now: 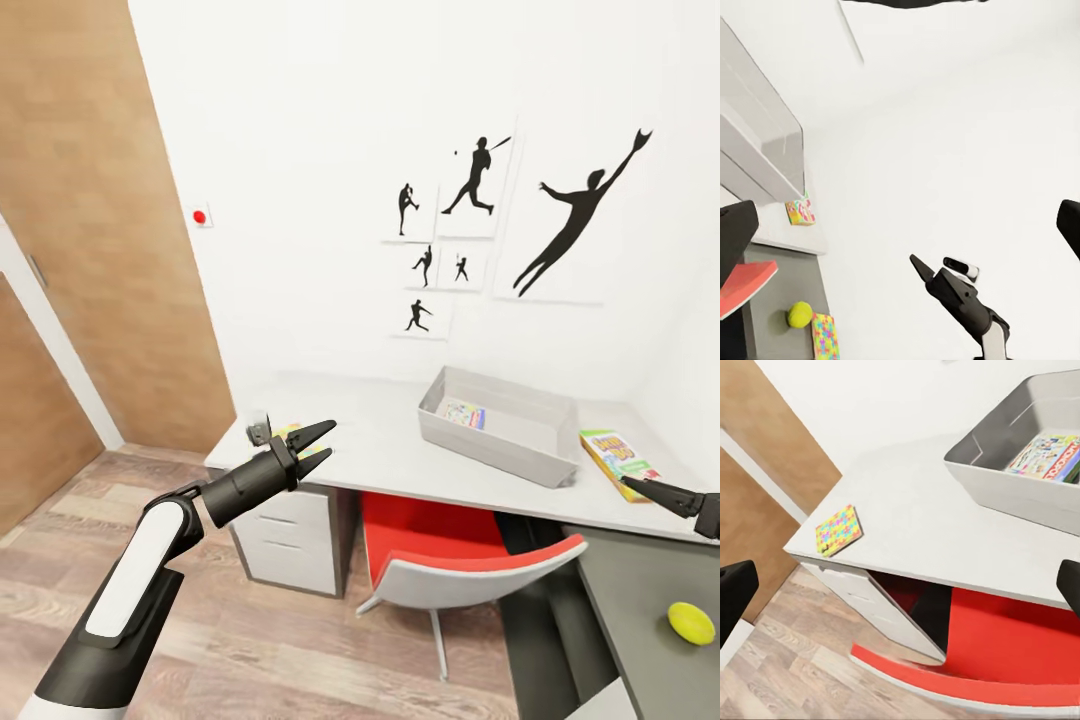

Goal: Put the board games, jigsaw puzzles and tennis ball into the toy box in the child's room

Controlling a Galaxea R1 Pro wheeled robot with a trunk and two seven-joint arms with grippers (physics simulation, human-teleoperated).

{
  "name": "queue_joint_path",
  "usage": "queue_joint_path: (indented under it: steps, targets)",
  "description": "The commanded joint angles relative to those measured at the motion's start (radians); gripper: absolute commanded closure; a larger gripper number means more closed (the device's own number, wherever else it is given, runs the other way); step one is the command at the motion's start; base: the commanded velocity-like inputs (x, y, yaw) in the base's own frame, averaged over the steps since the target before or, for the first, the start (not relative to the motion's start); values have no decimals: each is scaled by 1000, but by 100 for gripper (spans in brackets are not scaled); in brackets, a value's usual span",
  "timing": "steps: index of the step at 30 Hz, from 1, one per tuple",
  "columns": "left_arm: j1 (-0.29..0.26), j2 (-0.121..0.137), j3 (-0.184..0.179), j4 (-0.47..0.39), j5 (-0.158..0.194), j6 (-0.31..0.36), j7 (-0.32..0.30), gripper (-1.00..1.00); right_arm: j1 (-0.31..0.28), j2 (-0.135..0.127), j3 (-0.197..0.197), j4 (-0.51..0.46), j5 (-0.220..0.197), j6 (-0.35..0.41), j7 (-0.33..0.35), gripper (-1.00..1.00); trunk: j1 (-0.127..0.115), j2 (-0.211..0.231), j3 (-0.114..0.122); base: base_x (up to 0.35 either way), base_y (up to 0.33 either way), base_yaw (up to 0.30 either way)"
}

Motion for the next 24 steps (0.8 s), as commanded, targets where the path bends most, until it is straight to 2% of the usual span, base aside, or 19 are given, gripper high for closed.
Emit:
queue_joint_path:
  steps: [1,24]
  targets:
    - [-1,0,-1,1,-3,2,-5,-100,-1,0,-1,0,0,5,3,-100,1,-2,-2,-11,3,271]
    - [2,0,-2,4,-14,1,-4,-100,-1,-1,1,0,0,5,-7,-100,1,-2,5,-2,1,280]
